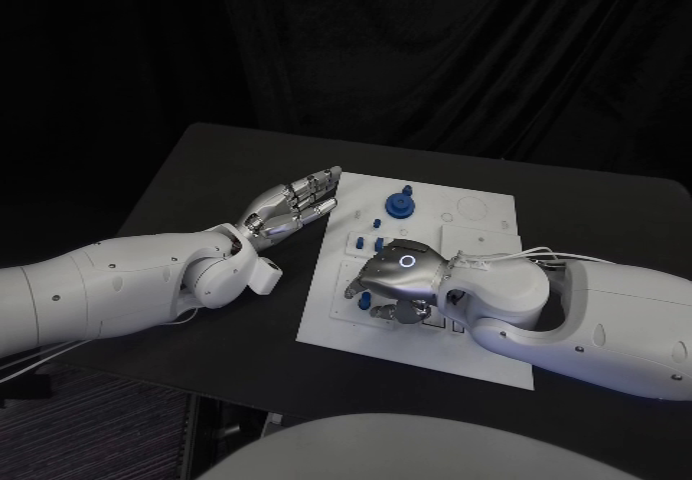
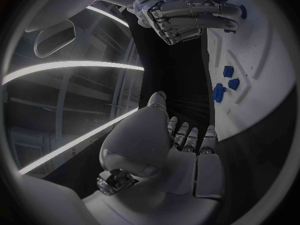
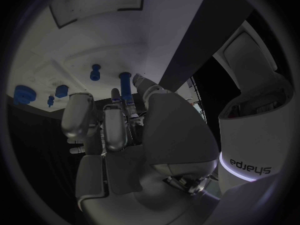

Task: Assemble the parts on the task board

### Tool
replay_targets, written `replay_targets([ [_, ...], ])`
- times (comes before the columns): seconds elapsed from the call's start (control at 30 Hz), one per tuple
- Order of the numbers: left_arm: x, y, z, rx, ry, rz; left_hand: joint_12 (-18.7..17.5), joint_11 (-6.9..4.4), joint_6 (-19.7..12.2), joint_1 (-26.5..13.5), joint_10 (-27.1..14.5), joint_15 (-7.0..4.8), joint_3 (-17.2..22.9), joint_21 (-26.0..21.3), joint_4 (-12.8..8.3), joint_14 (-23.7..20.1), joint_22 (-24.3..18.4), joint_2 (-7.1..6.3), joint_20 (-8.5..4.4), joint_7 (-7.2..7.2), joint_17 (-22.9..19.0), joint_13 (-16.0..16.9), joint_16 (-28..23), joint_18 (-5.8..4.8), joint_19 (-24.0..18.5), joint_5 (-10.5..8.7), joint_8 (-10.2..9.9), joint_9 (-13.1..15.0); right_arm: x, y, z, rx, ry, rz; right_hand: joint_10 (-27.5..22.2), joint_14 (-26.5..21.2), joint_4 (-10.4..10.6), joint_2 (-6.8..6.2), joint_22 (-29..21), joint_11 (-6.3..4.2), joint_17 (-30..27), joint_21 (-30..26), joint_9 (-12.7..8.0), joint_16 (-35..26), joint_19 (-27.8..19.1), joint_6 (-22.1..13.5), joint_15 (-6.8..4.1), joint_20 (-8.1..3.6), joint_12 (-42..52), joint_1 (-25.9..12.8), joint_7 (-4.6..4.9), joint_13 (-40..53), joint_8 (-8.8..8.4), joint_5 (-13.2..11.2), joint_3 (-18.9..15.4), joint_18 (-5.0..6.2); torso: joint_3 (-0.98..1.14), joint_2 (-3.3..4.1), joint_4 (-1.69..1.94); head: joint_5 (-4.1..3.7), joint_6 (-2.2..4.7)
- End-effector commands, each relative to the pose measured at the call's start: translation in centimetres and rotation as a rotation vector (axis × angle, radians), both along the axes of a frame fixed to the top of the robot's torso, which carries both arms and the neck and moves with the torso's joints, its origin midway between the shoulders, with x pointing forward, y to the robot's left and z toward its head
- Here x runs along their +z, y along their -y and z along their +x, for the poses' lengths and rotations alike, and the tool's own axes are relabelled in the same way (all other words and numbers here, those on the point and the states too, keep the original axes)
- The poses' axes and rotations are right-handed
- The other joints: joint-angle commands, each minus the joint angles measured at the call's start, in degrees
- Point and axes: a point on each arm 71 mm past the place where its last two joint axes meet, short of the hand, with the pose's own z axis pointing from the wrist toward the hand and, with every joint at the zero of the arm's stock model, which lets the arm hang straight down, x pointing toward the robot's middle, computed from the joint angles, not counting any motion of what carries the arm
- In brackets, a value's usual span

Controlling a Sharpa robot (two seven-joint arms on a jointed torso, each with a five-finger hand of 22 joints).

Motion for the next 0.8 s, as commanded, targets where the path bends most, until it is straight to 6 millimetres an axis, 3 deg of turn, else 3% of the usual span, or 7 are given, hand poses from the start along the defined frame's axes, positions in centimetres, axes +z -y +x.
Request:
replay_targets([
  [0.03,0.4,0.1,-0.2,-0.014,0.050,-0.046,-0.3,0.19,0.1,0.4,-0.1,0.53,0.1,0.2,-0.4,0.0,0.0,0.27,0.41,0.64,-0.1,-0.1,-0.4,0.50,0.0,0.35,-0.3,0.0,0.0,0.7,0.1,-0.027,0.007,-0.010,-5.2,-0.2,0.7,-0.41,7.9,0.33,-0.8,-1.1,-1.1,-0.7,-0.8,-2.7,-0.07,-0.29,0.0,0.4,-0.96,-0.3,0.05,-0.7,-2.6,0.39,0.02,-0.10,0.04,0.27,0.00],
  [0.2,0.4,0.0,-0.2,-0.010,0.050,-0.043,-0.4,0.18,0.1,0.4,-0.2,0.52,0.1,0.2,-0.4,0.0,0.0,0.34,0.43,0.77,-0.1,-0.1,-0.4,0.51,0.0,0.37,-0.3,0.0,1.5,2.0,0.3,-0.049,0.032,0.075,-11.3,-1.0,6.1,-1.76,7.4,0.45,-2.0,-3.3,-2.8,-1.5,-1.5,-5.3,-0.05,-0.23,1.5,4.1,-1.20,-0.3,0.07,-1.1,-6.3,0.65,0.00,-0.15,-0.01,0.01,0.00],
  [0.33,0.4,0.0,-0.2,-0.008,0.050,-0.042,-0.3,0.18,0.3,0.4,-0.2,0.50,0.1,0.2,-0.5,0.0,0.0,0.41,0.44,0.92,-0.1,-0.1,-0.4,0.52,0.0,0.41,-0.2,0.0,3.9,3.9,0.3,-0.085,0.043,0.211,-15.5,-1.7,10.0,-3.12,7.0,0.47,-3.1,-5.5,-6.1,-2.2,-2.3,-17.9,-0.06,-0.30,2.9,8.3,-2.87,-0.3,-0.87,-0.6,-6.8,0.98,0.01,0.02,0.12,-0.57,0.00],
  [0.4,0.4,-0.1,-0.2,-0.005,0.050,-0.041,-0.3,0.18,0.3,0.4,-0.2,0.50,0.1,0.2,-0.5,0.0,0.0,0.41,0.44,0.92,-0.1,-0.1,-0.4,0.52,0.0,0.41,-0.2,0.0,5.4,5.1,0.5,-0.101,0.061,0.285,-16.2,-1.8,10.0,-3.13,7.0,0.76,-3.1,-5.7,-6.3,-2.2,-2.3,-18.4,0.12,-0.18,3.5,9.2,-2.69,-0.2,-0.79,0.2,-6.5,0.98,-0.04,0.02,0.12,-0.69,0.00],
  [0.6,0.4,-0.4,-0.3,0.004,0.050,-0.036,-0.2,0.19,0.4,0.4,-0.1,0.47,0.2,0.2,-0.5,0.0,0.0,0.45,0.44,1.06,-0.1,0.0,-0.4,0.53,0.0,0.44,-0.2,0.1,9.5,9.9,0.9,-0.193,0.099,0.456,-10.9,-1.7,9.3,-0.43,7.4,0.76,-2.4,-4.6,-6.1,-1.6,-1.9,-13.8,0.57,0.17,10.7,9.5,-0.97,1.4,0.10,1.7,-4.8,0.72,-0.22,-0.02,-0.05,-1.02,0.00],
  [0.7,0.4,-0.5,-0.4,0.009,0.051,-0.033,-0.1,0.30,0.5,0.4,-0.1,0.41,0.2,0.2,-0.5,0.0,0.1,0.46,0.45,1.11,-0.1,0.0,-0.4,0.54,0.0,0.46,-0.2,0.1,10.4,12.7,1.0,-0.273,0.093,0.478,-3.3,-1.1,8.9,0.58,8.4,-0.65,-0.8,-0.9,-4.5,-0.4,-0.8,-3.9,0.87,0.65,20.3,8.1,0.57,5.6,2.66,1.5,-4.6,0.10,-0.31,-0.02,-0.14,-1.54,0.00],
  [0.8,0.5,-0.5,-0.4,0.018,0.056,-0.029,0.1,0.61,0.6,0.4,0.1,0.36,0.1,0.2,-0.6,0.0,-0.1,0.45,0.43,1.09,-0.1,0.0,-0.4,0.56,0.0,0.49,-0.2,0.1,10.3,15.5,1.3,-0.371,0.064,0.430,-3.5,-1.3,8.3,1.64,8.6,-2.19,-0.8,0.1,-4.0,-0.3,-0.7,-1.3,-0.30,-0.17,29.4,6.5,1.45,11.1,3.35,1.7,-4.3,0.01,-0.25,0.03,-0.26,-2.12,0.00],
])
